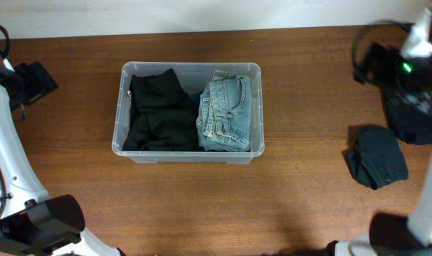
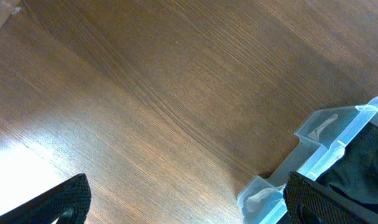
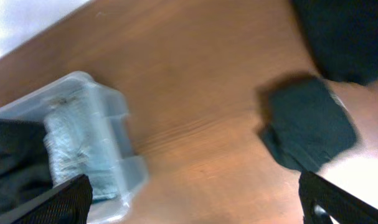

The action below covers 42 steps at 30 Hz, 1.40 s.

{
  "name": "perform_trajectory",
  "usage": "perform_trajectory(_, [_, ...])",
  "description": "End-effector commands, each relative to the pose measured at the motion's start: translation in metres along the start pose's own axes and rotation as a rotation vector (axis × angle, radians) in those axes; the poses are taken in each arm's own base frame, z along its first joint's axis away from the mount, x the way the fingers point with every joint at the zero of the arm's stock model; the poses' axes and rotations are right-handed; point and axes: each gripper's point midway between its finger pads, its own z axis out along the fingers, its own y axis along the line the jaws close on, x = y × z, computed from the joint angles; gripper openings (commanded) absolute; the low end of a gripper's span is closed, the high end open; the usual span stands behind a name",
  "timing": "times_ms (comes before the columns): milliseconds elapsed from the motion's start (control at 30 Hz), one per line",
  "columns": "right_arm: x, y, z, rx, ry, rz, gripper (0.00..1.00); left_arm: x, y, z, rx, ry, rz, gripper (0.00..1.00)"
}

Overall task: Pack container
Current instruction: 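Raise the right arm and move it right toward the dark garments, then lower the right gripper and grasp the dark navy garment at the right edge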

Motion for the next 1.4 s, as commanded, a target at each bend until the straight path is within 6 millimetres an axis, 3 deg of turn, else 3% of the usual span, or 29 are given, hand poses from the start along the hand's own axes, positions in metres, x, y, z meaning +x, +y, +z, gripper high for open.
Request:
perform_trajectory(0, [0.021, -0.050, 0.003, 0.132, 0.032, 0.097, 0.99, -0.003, 0.001, -0.013, 0.013, -0.035, -0.015, 1.00])
perform_trajectory(133, [0.028, -0.091, 0.015, 0.115, 0.030, 0.266, 0.99, -0.003, 0.001, -0.013, 0.013, -0.035, -0.015, 0.99])
perform_trajectory(333, [0.015, -0.123, 0.032, -0.162, -0.012, 0.422, 0.98, -0.003, 0.001, -0.013, 0.013, -0.035, -0.015, 0.99])
perform_trajectory(533, [0.017, -0.172, 0.035, -0.367, -0.104, 0.669, 0.99, -0.003, 0.001, -0.013, 0.013, -0.035, -0.015, 0.99])
perform_trajectory(667, [0.022, -0.199, 0.045, -0.409, -0.158, 0.747, 0.99, -0.003, 0.001, -0.013, 0.013, -0.035, -0.015, 0.99])
perform_trajectory(800, [0.024, -0.224, 0.072, -0.405, -0.203, 0.836, 0.99, -0.003, 0.001, -0.013, 0.013, -0.035, -0.015, 0.99])
perform_trajectory(1000, [0.003, -0.245, 0.097, -0.439, -0.360, 0.768, 0.99, -0.003, 0.001, -0.013, 0.013, -0.035, -0.015, 0.99])
perform_trajectory(1167, [-0.001, -0.266, 0.122, -0.440, -0.351, 0.843, 0.99, -0.003, 0.001, -0.013, 0.013, -0.035, -0.015, 0.99])
perform_trajectory(1367, [0.012, -0.287, 0.175, -0.459, -0.252, 0.934, 0.98, -0.003, 0.001, -0.013, 0.013, -0.035, -0.015, 0.99])
